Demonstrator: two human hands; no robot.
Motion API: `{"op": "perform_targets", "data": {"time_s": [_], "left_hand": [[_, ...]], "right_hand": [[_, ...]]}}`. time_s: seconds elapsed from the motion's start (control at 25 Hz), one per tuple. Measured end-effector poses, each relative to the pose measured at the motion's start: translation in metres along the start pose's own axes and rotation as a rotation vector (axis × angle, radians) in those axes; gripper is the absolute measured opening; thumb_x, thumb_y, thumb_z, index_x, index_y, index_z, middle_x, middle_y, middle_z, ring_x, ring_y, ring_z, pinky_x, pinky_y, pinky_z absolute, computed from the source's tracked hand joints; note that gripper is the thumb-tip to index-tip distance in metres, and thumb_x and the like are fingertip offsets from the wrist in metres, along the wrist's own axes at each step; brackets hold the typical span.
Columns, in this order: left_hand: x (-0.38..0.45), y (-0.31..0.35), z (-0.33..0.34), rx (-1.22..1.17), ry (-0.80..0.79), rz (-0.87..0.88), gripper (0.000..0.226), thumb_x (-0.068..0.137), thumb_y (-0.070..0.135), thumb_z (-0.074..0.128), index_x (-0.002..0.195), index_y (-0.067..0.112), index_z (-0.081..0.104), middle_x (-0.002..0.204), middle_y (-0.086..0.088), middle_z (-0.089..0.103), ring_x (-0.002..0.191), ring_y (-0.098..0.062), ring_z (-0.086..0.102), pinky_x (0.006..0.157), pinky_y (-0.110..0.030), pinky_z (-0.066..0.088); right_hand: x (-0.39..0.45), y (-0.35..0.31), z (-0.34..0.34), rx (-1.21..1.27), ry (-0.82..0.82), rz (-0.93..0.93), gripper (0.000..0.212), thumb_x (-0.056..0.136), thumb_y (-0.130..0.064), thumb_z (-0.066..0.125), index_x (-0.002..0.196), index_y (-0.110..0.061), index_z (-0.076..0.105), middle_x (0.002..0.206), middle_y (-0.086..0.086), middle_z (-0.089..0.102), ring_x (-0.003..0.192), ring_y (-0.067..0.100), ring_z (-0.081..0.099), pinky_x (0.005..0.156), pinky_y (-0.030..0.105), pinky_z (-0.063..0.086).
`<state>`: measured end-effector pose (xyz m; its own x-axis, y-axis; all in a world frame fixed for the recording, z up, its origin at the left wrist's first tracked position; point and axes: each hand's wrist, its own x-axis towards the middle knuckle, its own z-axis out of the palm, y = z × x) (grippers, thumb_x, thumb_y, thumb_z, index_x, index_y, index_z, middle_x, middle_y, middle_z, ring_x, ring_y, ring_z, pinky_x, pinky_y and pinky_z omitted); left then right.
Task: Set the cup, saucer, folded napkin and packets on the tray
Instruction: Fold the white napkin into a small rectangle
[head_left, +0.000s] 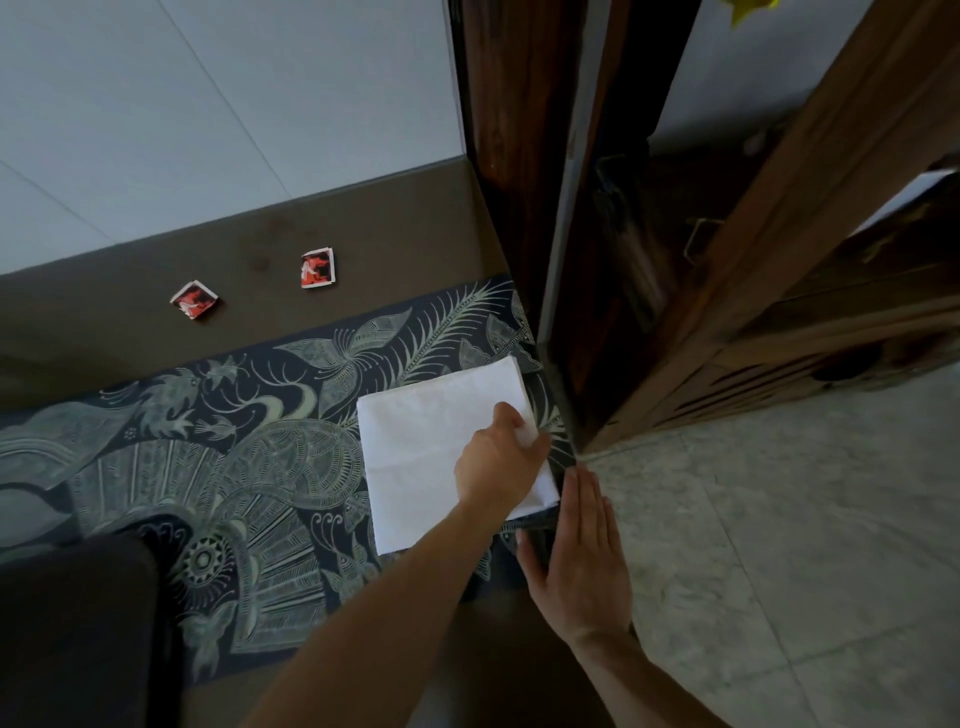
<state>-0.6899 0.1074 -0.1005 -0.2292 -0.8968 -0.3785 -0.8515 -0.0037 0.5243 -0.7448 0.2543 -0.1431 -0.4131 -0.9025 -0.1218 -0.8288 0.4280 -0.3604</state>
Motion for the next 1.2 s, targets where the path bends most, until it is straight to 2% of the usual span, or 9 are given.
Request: {"op": "perform_targets", "data": {"time_s": [0.16,0.32,0.4,0.52,0.6,0.68,0.8,1.04,1.2], "left_hand": [[-0.032,-0.037,-0.013,0.021,0.115,0.203,0.024,0.094,0.04,0.049,0.114,0.027,0.05,0.098,0.005,0.064,0.085,-0.017,0.059,0.064,-0.031,0.049],[-0.057,-0.098,-0.029,0.221,0.266,0.432,0.024,0.092,0.032,0.051,0.107,0.016,0.062,0.099,-0.001,0.061,0.09,-0.023,0.056,0.072,-0.037,0.05],[-0.062,-0.122,-0.038,0.275,0.352,0.43,0.027,0.092,0.034,0.049,0.107,0.016,0.063,0.104,-0.001,0.061,0.093,-0.023,0.056,0.076,-0.038,0.047],[-0.055,-0.133,-0.047,0.309,0.377,0.39,0.035,0.095,0.036,0.046,0.12,0.015,0.059,0.123,-0.006,0.059,0.116,-0.028,0.053,0.093,-0.046,0.044],[-0.042,-0.127,-0.048,0.343,0.315,0.38,0.046,0.099,0.037,0.04,0.138,0.012,0.048,0.146,-0.01,0.046,0.139,-0.031,0.035,0.111,-0.051,0.032],[-0.027,-0.119,-0.046,0.391,0.224,0.366,0.057,0.102,0.04,0.025,0.152,0.012,0.025,0.161,-0.01,0.017,0.15,-0.027,0.007,0.121,-0.048,0.013],[-0.011,-0.116,-0.035,0.451,0.147,0.324,0.061,0.1,0.042,0.004,0.155,0.015,0.0,0.163,-0.005,-0.008,0.148,-0.019,-0.015,0.122,-0.043,0.001],[-0.003,-0.126,-0.022,0.484,0.175,0.318,0.06,0.102,0.041,0.006,0.155,0.014,0.002,0.163,-0.005,-0.005,0.149,-0.018,-0.01,0.122,-0.044,0.002],[-0.005,-0.126,-0.025,0.477,0.179,0.308,0.062,0.102,0.046,0.01,0.155,0.015,0.001,0.163,-0.008,-0.005,0.149,-0.021,-0.01,0.122,-0.044,0.003]], "right_hand": [[0.002,-0.001,-0.004,0.01,0.014,-0.069,0.079,0.092,-0.057,0.034,0.154,-0.016,0.007,0.16,0.009,0.021,0.147,0.022,0.018,0.117,0.041,0.022],[0.0,0.0,-0.008,0.099,0.016,-0.051,0.066,0.097,-0.046,0.025,0.154,-0.023,0.003,0.162,0.004,0.017,0.15,0.017,0.006,0.122,0.043,0.015],[0.008,-0.007,-0.014,0.084,0.056,-0.049,0.061,0.099,-0.042,0.025,0.154,-0.019,0.015,0.163,0.003,0.015,0.151,0.019,0.004,0.121,0.048,0.017],[0.042,-0.039,-0.023,-0.047,0.089,-0.267,0.055,0.101,-0.037,0.027,0.153,-0.017,0.021,0.162,0.005,0.015,0.151,0.023,0.002,0.122,0.047,0.014],[0.071,-0.066,-0.023,-0.145,0.029,-0.416,0.056,0.101,-0.035,0.029,0.153,-0.015,0.02,0.162,0.007,0.016,0.151,0.026,0.003,0.121,0.048,0.015],[0.091,-0.084,-0.016,-0.191,-0.056,-0.457,0.057,0.101,-0.035,0.032,0.153,-0.013,0.021,0.162,0.008,0.016,0.15,0.027,0.004,0.121,0.049,0.015],[0.104,-0.087,0.001,-0.261,-0.103,-0.437,0.058,0.101,-0.036,0.028,0.154,-0.013,0.018,0.163,0.007,0.01,0.15,0.026,0.0,0.122,0.049,0.008],[0.107,-0.072,0.02,-0.29,-0.049,-0.445,0.058,0.102,-0.04,0.018,0.155,-0.017,0.012,0.164,0.005,0.007,0.151,0.022,-0.002,0.121,0.05,0.009],[0.107,-0.073,0.015,-0.291,-0.054,-0.462,0.059,0.101,-0.042,0.021,0.155,-0.018,0.013,0.164,0.005,0.009,0.151,0.023,0.0,0.121,0.051,0.011]]}}
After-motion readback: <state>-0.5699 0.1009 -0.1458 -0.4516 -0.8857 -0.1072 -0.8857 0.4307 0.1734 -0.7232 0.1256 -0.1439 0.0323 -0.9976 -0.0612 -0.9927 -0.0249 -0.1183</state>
